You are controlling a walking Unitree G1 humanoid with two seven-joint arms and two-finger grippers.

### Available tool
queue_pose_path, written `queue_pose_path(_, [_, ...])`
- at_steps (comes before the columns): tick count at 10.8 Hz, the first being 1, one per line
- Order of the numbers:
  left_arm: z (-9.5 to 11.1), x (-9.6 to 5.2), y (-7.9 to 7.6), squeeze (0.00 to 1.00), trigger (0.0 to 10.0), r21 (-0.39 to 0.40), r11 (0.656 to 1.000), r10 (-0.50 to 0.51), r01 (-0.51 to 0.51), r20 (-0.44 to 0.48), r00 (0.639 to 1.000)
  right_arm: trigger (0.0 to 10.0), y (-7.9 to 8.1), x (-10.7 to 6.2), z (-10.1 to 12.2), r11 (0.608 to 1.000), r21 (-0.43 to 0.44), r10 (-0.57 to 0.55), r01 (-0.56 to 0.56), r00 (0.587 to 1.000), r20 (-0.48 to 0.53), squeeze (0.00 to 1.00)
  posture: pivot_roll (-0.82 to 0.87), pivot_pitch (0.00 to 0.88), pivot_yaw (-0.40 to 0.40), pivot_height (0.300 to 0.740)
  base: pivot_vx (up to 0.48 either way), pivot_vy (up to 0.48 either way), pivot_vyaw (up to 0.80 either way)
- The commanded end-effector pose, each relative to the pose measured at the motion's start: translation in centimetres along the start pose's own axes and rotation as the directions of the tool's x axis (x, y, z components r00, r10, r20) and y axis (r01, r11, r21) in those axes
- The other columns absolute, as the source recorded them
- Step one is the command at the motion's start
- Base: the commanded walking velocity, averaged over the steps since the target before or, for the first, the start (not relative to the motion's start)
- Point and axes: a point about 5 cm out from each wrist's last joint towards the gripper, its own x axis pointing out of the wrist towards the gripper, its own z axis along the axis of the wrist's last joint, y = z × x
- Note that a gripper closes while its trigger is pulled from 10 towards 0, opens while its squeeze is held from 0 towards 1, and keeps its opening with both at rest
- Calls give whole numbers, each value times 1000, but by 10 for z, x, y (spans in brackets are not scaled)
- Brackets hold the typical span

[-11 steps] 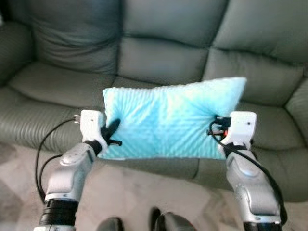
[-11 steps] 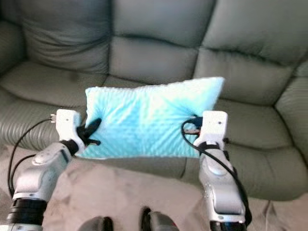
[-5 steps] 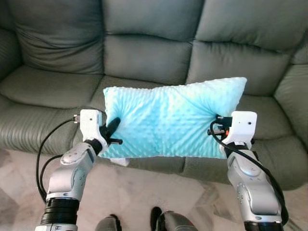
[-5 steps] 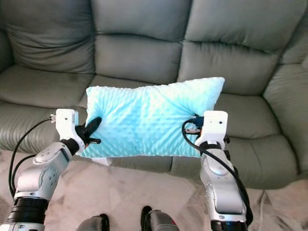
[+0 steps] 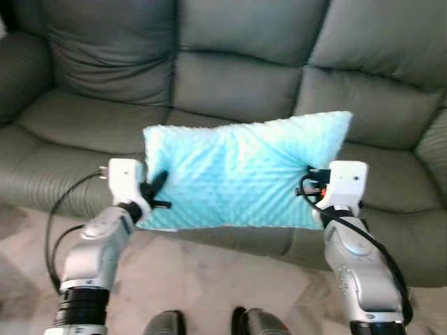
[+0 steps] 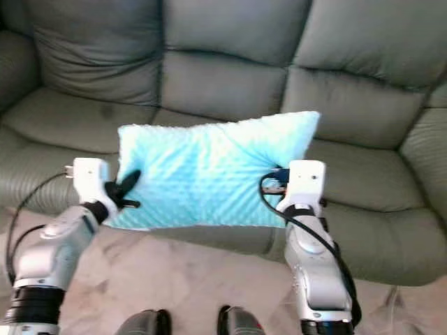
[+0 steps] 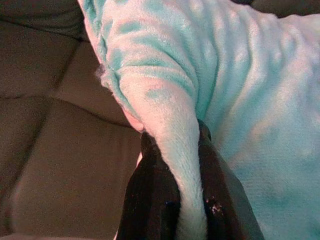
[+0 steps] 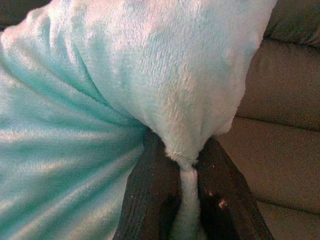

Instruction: Move the pillow to the sofa

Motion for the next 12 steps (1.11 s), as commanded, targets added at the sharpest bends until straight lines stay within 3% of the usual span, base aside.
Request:
queue_pose_path(1, [0,3,-11,0,10000,8,999,-44,44,5,999,10000,-9,-2,1,1000,-11,-29,29,1000,4,0,-115,210,-69,740,0,0,0])
queue_pose_path(6, [3,6,-16,0,10000,42,995,-97,96,29,995,10000,-10,-6,-1,999,-1,-32,32,999,2,0,-117,207,-61,740,49,0,0])
queue_pose_path(10, [9,10,-11,0,10000,71,993,-94,91,33,995,10000,-3,-10,-2,999,54,7,-8,1000,7,0,-121,199,-54,740,464,0,0])
queue_pose_path(12, [10,12,-11,0,10000,78,992,-101,98,35,994,10000,12,-16,-6,986,111,129,-126,992,-14,0,-125,193,-54,740,461,0,0])
